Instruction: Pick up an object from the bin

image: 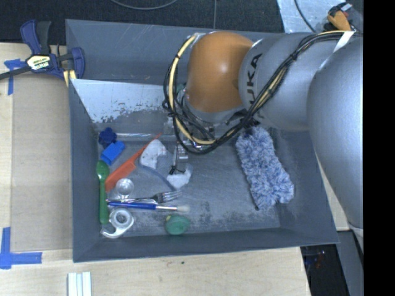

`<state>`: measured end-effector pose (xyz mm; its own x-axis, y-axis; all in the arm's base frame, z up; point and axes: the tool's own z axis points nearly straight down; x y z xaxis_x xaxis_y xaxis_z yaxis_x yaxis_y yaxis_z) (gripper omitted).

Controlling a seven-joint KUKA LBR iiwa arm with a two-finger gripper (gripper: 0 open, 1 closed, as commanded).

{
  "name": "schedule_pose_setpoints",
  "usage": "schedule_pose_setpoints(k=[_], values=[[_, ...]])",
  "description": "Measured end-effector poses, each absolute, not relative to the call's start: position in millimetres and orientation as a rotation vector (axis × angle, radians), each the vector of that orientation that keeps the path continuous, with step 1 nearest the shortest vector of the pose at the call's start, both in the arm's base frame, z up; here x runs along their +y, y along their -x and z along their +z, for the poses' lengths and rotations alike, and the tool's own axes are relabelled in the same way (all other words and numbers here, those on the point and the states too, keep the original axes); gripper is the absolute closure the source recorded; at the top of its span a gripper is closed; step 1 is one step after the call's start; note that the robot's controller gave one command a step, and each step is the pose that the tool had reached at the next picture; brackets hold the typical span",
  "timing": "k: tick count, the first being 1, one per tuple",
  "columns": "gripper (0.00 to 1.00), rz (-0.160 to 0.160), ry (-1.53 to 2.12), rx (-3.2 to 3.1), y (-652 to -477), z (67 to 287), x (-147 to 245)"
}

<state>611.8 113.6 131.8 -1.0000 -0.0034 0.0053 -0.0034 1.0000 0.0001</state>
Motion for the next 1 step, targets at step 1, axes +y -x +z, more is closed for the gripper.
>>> schedule_pose_setpoints(k=[1], values=[[0.00,-0.002,0.001,-3.145,-613.8,137.1,113.0]])
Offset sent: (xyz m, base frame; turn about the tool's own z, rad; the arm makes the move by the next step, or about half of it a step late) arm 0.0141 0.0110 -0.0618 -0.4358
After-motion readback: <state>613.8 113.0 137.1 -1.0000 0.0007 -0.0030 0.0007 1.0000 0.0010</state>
